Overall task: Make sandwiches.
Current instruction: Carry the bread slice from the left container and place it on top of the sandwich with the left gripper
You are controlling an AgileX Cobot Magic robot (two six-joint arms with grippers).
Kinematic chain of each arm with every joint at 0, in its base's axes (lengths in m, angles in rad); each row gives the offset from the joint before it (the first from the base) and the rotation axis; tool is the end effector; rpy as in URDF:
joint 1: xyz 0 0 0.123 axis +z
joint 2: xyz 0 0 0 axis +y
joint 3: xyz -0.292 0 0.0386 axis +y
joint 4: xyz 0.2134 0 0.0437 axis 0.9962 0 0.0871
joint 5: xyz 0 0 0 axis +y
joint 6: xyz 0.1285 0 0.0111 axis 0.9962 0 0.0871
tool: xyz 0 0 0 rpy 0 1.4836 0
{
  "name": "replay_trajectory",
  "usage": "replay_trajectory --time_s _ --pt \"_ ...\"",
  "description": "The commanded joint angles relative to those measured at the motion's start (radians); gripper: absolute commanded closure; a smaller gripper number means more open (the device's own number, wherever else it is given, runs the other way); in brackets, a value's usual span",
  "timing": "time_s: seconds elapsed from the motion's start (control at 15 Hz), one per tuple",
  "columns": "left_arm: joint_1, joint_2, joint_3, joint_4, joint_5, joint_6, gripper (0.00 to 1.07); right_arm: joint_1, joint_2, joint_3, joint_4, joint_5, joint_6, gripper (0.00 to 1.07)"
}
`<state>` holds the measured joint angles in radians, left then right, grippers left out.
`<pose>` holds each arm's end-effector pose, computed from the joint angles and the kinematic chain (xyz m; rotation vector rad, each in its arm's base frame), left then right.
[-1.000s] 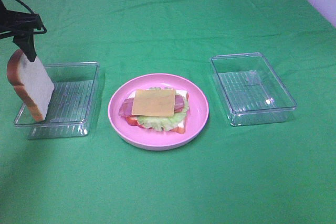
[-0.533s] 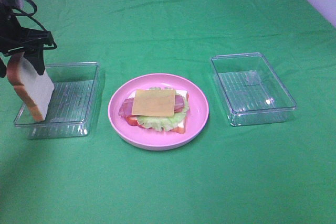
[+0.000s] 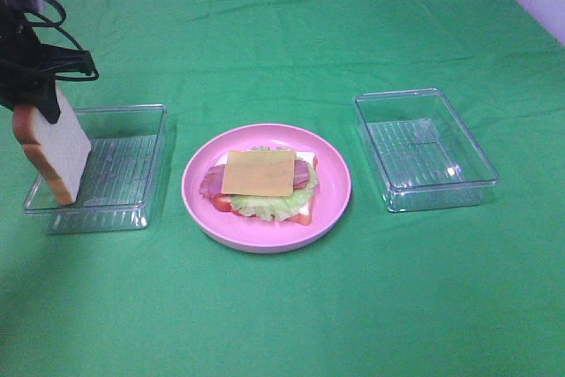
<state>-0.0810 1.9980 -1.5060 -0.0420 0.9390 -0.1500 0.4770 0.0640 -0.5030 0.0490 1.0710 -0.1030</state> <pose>0.3921 -0.0362 0.1849 -0.1312 2.9160 -0.0916 -0.0063 0.0030 0.2436 -0.6091 2.0383 0.2816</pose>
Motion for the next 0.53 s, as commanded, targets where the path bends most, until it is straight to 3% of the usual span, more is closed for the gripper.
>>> replay_trajectory --time_s 0.07,0.2,0.4,0.53 --pt "0.0 -0.002 -0.004 -0.016 -0.005 0.003 1.07 -0.001 -0.008 0.0 -0.008 -0.011 0.003 0.22" --pt "0.0 -0.036 -0.004 -0.054 0.002 0.012 1.07 -0.001 -0.008 0.0 -0.008 -0.011 0.003 0.22" --pt "0.0 -0.114 -0.004 -0.113 -0.004 0.078 1.07 -0.001 -0.008 0.0 -0.008 -0.011 0.003 0.22" --pt "0.0 -0.17 -0.004 -0.244 -0.005 0.163 1.07 -0.001 -0.008 0.0 -0.008 -0.011 0.003 0.22"
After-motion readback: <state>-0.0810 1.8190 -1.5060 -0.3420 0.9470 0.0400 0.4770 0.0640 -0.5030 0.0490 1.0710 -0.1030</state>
